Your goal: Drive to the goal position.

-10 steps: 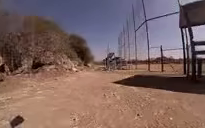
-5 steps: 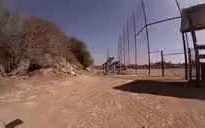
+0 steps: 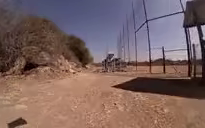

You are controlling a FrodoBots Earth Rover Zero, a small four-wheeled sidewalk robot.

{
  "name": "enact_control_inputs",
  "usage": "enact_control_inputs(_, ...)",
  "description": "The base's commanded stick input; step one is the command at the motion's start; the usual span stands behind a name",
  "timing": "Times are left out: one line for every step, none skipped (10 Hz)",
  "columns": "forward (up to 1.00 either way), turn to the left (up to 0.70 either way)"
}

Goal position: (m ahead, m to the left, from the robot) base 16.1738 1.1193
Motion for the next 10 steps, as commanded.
enact_control_inputs(0.5, 0.0)
enact_control_inputs(0.5, 0.0)
enact_control_inputs(0.5, 0.0)
enact_control_inputs(0.5, 0.09)
enact_control_inputs(0.5, 0.24)
enact_control_inputs(0.5, 0.45)
enact_control_inputs(0.5, 0.48)
enact_control_inputs(0.5, 0.17)
enact_control_inputs(0.5, 0.0)
enact_control_inputs(0.5, 0.0)
